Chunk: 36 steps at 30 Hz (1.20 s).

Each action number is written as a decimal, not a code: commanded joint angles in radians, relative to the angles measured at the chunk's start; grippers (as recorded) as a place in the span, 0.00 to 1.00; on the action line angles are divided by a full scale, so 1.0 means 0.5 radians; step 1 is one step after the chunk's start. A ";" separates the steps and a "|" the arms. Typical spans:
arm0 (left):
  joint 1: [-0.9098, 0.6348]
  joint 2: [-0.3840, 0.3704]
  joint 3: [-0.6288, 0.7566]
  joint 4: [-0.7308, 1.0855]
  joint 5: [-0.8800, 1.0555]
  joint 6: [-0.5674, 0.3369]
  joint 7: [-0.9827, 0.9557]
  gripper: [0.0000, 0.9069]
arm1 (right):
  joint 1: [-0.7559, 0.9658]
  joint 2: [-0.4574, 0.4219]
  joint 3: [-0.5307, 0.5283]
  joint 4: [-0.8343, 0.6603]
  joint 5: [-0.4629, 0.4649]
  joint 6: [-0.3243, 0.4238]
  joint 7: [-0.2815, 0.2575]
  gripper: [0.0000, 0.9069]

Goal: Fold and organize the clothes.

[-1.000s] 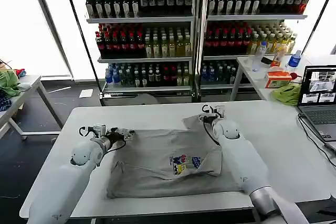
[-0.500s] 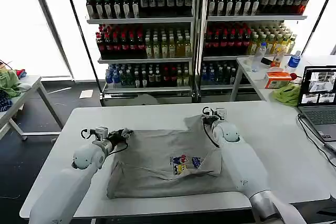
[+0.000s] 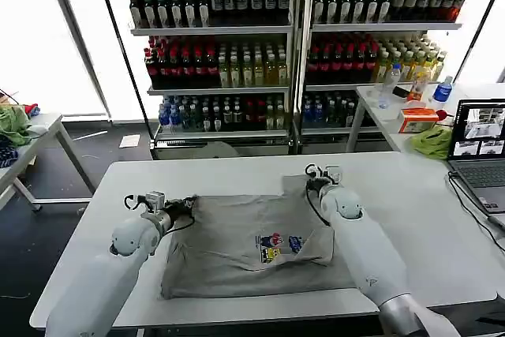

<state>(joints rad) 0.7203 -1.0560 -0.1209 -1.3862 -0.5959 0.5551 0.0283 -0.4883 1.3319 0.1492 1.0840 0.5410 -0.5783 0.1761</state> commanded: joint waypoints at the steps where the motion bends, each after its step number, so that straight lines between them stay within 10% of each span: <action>1: 0.027 -0.014 -0.043 -0.089 0.060 -0.122 -0.024 0.00 | -0.040 -0.008 0.057 0.205 0.052 0.000 0.025 0.00; 36: 0.659 0.212 -0.428 -0.881 0.040 -0.077 -0.019 0.00 | -0.793 -0.213 0.280 1.554 0.303 -0.004 0.254 0.00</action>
<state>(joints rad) 0.9201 -0.9739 -0.2644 -1.7034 -0.5803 0.5182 0.0174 -0.7643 1.2395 0.2695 1.6852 0.6823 -0.5815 0.2804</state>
